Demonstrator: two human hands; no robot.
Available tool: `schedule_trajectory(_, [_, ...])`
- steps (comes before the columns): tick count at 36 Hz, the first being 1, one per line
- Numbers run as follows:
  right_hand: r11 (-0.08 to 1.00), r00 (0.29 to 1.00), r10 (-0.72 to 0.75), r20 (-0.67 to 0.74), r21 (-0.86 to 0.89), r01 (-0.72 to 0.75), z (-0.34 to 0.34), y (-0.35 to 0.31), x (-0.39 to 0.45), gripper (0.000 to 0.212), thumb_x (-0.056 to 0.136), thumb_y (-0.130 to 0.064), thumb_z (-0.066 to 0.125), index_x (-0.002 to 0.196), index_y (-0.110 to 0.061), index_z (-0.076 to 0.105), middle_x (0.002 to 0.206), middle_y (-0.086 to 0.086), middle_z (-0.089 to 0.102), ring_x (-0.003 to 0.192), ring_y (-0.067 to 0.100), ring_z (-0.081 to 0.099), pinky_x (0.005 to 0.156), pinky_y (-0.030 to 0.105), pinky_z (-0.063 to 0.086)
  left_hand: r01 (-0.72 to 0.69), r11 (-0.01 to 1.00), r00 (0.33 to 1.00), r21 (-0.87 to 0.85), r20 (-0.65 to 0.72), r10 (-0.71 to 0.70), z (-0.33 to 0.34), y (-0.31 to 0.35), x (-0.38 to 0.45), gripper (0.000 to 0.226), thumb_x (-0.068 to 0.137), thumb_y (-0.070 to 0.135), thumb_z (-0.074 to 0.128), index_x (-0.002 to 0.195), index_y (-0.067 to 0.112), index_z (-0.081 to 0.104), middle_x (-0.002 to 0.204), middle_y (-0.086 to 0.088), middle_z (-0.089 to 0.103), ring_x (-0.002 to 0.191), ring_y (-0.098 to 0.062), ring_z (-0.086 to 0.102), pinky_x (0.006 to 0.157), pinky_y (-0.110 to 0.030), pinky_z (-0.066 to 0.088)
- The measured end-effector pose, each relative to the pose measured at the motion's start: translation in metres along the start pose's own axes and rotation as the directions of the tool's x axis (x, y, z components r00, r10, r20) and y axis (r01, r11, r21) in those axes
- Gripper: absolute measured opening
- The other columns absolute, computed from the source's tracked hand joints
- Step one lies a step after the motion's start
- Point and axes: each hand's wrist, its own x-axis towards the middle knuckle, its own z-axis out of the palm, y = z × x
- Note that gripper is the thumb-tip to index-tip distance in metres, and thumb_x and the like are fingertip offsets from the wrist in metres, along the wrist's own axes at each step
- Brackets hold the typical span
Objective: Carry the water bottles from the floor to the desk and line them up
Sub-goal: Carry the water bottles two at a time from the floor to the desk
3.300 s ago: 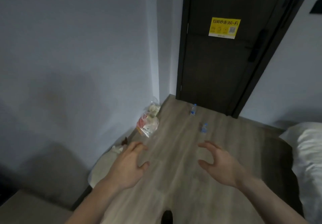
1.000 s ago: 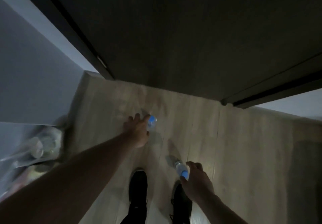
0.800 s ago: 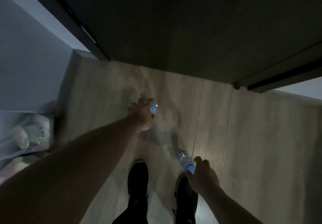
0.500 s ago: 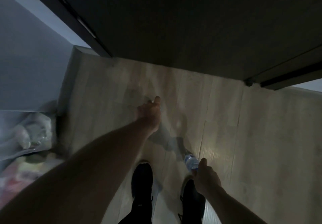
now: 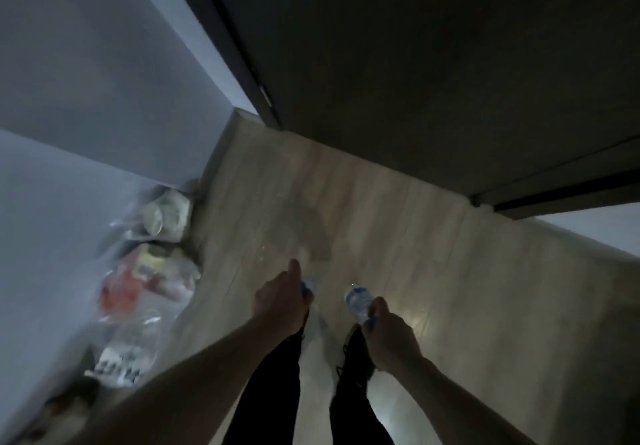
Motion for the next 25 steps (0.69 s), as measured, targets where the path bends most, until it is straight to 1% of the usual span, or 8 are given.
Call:
schedule_trajectory(3, [0.990,0.993,-0.114,0.035,-0.074,0.117,-0.038,-0.029,-0.069,0.023,0.105,-0.032,0.045,0.124,-0.019,0.046,0.107,0.009,0.070,0.099,0.030,0.069,0.073,0.031,0.043,0.057,0.992,0.998,-0.110,-0.013,-0.059,-0.041,-0.013,-0.079,0.055,0.097,0.045,0.053,0.141,0.015,0.037,0.115,-0.005,0.066,0.100,-0.027,0.066,0.077,-0.035,0.050])
schedule_trajectory(5, [0.975,0.981,-0.186,0.056,-0.110,0.192,-0.062,-0.051,-0.116,0.024,0.106,-0.033,0.045,0.127,-0.022,0.049,0.111,0.006,0.068,0.102,0.027,0.067,0.076,0.031,0.044,0.087,0.978,0.993,-0.188,-0.059,-0.099,-0.068,-0.022,-0.137,0.048,0.096,0.044,0.055,0.132,0.017,0.040,0.111,-0.004,0.066,0.097,-0.027,0.066,0.072,-0.034,0.048])
schedule_trajectory(8, [0.936,0.953,-0.281,0.116,-0.185,0.299,-0.089,-0.084,-0.182,0.018,0.104,-0.038,0.048,0.120,-0.030,0.050,0.112,0.003,0.062,0.104,0.026,0.066,0.082,0.034,0.049,0.093,0.941,0.983,-0.326,-0.118,-0.138,-0.103,-0.037,-0.226,0.029,0.095,0.040,0.058,0.108,0.021,0.040,0.093,-0.001,0.063,0.083,-0.027,0.065,0.066,-0.036,0.049])
schedule_trajectory(13, [0.842,0.899,-0.386,0.208,-0.319,0.435,-0.106,-0.147,-0.281,0.021,0.101,-0.038,0.054,0.121,-0.031,0.055,0.119,0.003,0.053,0.107,0.028,0.063,0.089,0.035,0.050,0.143,0.858,0.922,-0.493,-0.249,-0.296,-0.131,-0.068,-0.356,0.032,0.091,0.043,0.065,0.099,0.027,0.039,0.080,0.006,0.061,0.066,-0.018,0.060,0.056,-0.034,0.045])
schedule_trajectory(15, [0.802,0.872,-0.428,0.239,-0.344,0.488,-0.103,-0.170,-0.317,0.012,0.099,-0.034,0.057,0.111,-0.031,0.057,0.116,0.002,0.052,0.103,0.027,0.063,0.088,0.034,0.049,0.189,0.810,0.879,-0.556,-0.271,-0.391,-0.131,-0.086,-0.400,0.032,0.089,0.046,0.066,0.097,0.030,0.039,0.073,0.010,0.059,0.060,-0.011,0.058,0.055,-0.035,0.051])
schedule_trajectory(17, [0.759,0.843,-0.466,0.270,-0.367,0.537,-0.094,-0.189,-0.350,0.006,0.097,-0.032,0.059,0.101,-0.030,0.054,0.110,-0.001,0.052,0.097,0.024,0.063,0.085,0.031,0.048,0.224,0.750,0.826,-0.622,-0.286,-0.485,-0.128,-0.105,-0.442,0.033,0.088,0.048,0.065,0.095,0.032,0.038,0.072,0.008,0.060,0.059,-0.013,0.058,0.054,-0.036,0.051])
schedule_trajectory(22, [0.617,0.751,-0.559,0.350,-0.430,0.659,-0.042,-0.226,-0.415,0.023,0.095,-0.036,0.061,0.080,-0.042,0.045,0.100,-0.009,0.049,0.101,0.021,0.064,0.075,0.022,0.036,0.268,0.645,0.710,-0.715,-0.306,-0.634,-0.107,-0.151,-0.541,0.031,0.090,0.047,0.062,0.092,0.032,0.035,0.070,0.007,0.059,0.057,-0.011,0.055,0.048,-0.030,0.038])
schedule_trajectory(25, [0.526,0.687,-0.595,0.418,-0.443,0.725,0.006,-0.244,-0.452,0.018,0.093,-0.039,0.062,0.080,-0.045,0.051,0.108,-0.010,0.056,0.102,0.016,0.064,0.081,0.021,0.043,0.283,0.630,0.657,-0.723,-0.332,-0.677,-0.084,-0.183,-0.601,0.029,0.091,0.045,0.063,0.093,0.034,0.036,0.072,0.009,0.056,0.058,-0.006,0.053,0.047,-0.025,0.036])
